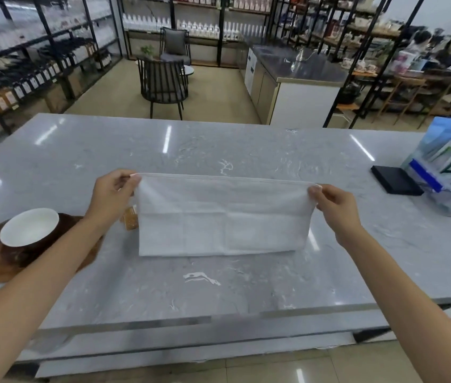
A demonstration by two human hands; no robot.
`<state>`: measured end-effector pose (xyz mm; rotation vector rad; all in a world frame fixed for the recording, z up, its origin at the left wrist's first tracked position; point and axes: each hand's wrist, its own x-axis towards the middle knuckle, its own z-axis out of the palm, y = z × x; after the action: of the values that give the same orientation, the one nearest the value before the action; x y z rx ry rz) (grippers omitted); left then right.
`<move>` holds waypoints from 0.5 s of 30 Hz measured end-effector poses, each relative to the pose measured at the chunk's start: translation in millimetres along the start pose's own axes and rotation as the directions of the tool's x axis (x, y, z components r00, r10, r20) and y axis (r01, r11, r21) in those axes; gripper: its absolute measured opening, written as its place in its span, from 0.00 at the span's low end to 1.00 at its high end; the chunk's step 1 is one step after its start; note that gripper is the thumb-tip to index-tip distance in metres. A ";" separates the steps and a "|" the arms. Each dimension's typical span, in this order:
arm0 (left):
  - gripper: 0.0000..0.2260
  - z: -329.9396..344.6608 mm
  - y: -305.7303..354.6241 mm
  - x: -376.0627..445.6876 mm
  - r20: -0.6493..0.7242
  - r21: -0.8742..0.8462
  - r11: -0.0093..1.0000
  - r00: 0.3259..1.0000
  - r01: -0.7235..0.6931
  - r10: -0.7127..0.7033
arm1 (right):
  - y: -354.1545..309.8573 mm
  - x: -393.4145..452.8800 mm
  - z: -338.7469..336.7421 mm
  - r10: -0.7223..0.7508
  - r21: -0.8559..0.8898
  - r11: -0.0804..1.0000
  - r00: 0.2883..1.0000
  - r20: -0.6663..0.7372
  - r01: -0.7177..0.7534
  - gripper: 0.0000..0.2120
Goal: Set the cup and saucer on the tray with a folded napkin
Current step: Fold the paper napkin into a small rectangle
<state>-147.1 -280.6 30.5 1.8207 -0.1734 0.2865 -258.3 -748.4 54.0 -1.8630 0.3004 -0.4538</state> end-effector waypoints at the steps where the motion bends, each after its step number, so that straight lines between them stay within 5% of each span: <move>1: 0.07 -0.6 0.8 8.7 0.003 0.008 1.000 1.000 -0.015 0.015 | -0.6 5.4 -0.6 0.006 -0.006 1.000 1.000 -0.008 -0.006 0.04; 6: 0.09 -8.1 3.2 33.8 0.098 0.109 0.993 0.995 -0.047 0.037 | -0.2 22.7 -2.2 0.051 -0.074 0.996 0.998 -0.042 -0.054 0.12; 15: 0.06 -23.1 13.4 -15.7 0.131 0.015 1.000 0.991 -0.023 0.021 | 1.5 -24.2 -19.9 0.028 -0.073 0.997 1.000 0.002 -0.028 0.05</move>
<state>-168.1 -262.4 44.0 1.8554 -0.2831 0.1844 -288.8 -755.5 54.4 -1.9276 0.3450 -0.4260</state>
